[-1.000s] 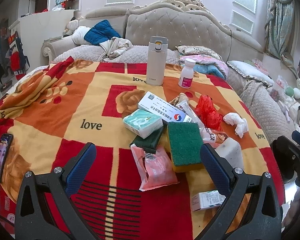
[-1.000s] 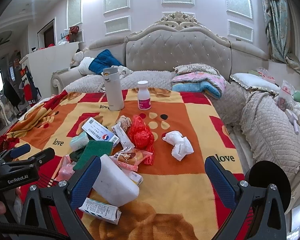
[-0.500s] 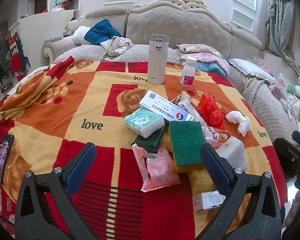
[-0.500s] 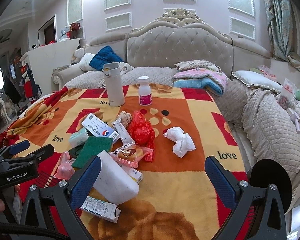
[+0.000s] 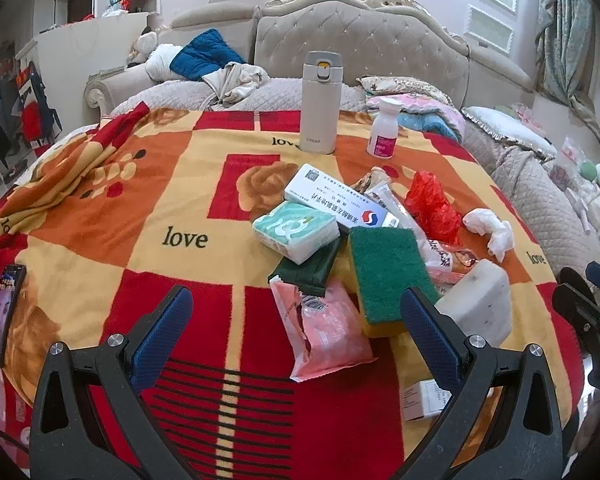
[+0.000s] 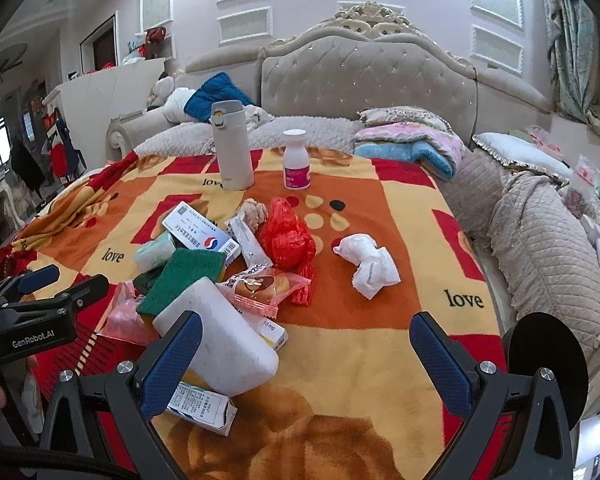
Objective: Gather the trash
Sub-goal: 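Grasp the white foam block with the right tool, then grasp the green scouring pad with the left tool while the right holds the block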
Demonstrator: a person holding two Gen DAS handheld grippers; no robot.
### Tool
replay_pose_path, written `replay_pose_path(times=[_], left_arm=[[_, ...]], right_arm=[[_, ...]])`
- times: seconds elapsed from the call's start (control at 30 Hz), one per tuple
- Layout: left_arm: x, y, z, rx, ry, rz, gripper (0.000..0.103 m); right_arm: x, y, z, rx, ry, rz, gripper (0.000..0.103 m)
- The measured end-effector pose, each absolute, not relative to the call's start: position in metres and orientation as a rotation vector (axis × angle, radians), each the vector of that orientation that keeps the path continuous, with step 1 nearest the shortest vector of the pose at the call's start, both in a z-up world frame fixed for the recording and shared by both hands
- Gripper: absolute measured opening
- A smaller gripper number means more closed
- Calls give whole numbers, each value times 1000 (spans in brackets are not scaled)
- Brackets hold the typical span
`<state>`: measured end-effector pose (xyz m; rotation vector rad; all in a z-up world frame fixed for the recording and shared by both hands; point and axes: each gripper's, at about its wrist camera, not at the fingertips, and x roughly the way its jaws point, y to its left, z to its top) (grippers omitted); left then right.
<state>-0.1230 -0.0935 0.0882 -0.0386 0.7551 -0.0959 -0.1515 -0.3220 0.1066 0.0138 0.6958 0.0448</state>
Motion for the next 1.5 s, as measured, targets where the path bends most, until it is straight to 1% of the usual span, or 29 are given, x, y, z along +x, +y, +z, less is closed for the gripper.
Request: replay_pose_path(times=[0.33,0.53,0.7,0.73,0.77,0.8,0.83,0.93,1.13,1.37,1.4,1.47,1.5], left_arm=[[-118,-85,82,-42,776,-84,103],[-112,-75,74,-59,820,-106,103],[-105,-70,69,-63,847,-109,103],[-103,-70,69,-63,853,-111,103],[-101,-71,69,-61,857,-114,103],[-100,-72,70,-56,862,-120,103],[-99,-74,71,-52,864,-126,103],[-96,-81,74,-52,868,-155,103],[-79,-122,74,-34,913,-230,103],[-54,-170,57,53,995,-213,102],[-52,-172,54,58,1002,-212,100],[-49,-176,47,71,1029,-218,89],[-48,-177,44,72,1039,-220,74]], right_arm=[[-144,-316,96,1,742,82,103],[-129,-298,79,-20,799,193,103],[-121,-273,63,-95,825,286,103],[-119,-268,59,-120,828,295,97],[-117,-265,56,-138,832,302,80],[-114,-261,52,-157,838,310,69],[-111,-260,49,-174,851,313,65],[-112,-276,60,-78,821,348,64],[-115,-322,88,69,766,302,65],[-123,-352,89,125,786,263,66],[-124,-354,87,126,790,259,66],[-126,-359,85,136,800,259,66],[-126,-360,83,142,804,261,66]])
